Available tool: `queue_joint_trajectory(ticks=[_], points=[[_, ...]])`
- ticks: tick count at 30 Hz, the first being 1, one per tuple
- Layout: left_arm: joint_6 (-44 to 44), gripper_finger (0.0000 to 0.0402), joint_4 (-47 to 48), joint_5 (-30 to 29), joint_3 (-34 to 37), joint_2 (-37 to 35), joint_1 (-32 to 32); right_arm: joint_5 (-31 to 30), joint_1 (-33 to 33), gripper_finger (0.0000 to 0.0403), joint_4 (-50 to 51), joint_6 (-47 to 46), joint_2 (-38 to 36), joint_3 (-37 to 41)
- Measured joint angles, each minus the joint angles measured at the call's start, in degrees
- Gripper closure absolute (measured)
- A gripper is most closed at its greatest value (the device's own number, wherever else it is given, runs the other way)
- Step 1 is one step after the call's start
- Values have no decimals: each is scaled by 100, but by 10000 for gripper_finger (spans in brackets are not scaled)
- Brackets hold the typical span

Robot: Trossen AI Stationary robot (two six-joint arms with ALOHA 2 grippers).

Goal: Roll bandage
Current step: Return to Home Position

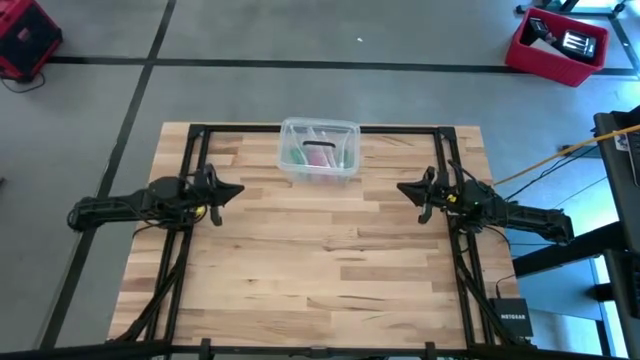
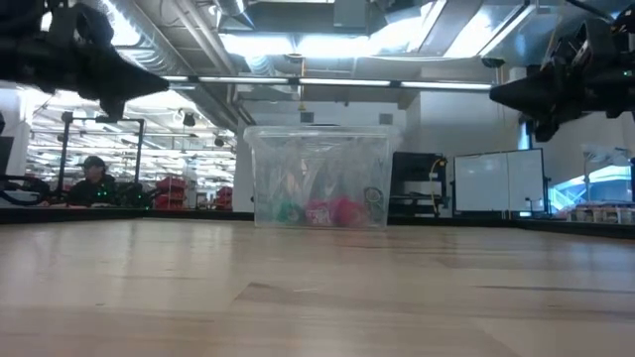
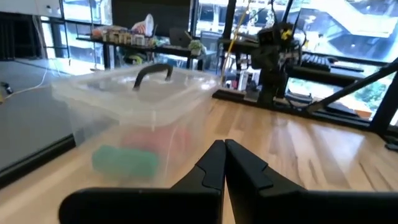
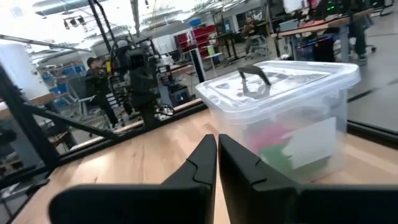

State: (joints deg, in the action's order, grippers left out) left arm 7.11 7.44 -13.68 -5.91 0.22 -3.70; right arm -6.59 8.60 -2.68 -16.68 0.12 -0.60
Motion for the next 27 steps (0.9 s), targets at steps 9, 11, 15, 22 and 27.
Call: queue_joint_trajectory(ticks=[9,11,15,22,27], points=[[0,401,-1011,586,484,-3,-2,-91,2,381,-37,46,2,5],[8,400,-935,583,535,13,-23,-97,4,381,-45,52,0,7],[-33,399,-940,552,535,-7,-78,-138,2,381,-35,70,0,9],[-153,398,-935,556,535,40,-131,-128,4,381,1,225,8,13],[-155,398,-935,564,535,42,-131,46,4,381,35,238,57,13]])
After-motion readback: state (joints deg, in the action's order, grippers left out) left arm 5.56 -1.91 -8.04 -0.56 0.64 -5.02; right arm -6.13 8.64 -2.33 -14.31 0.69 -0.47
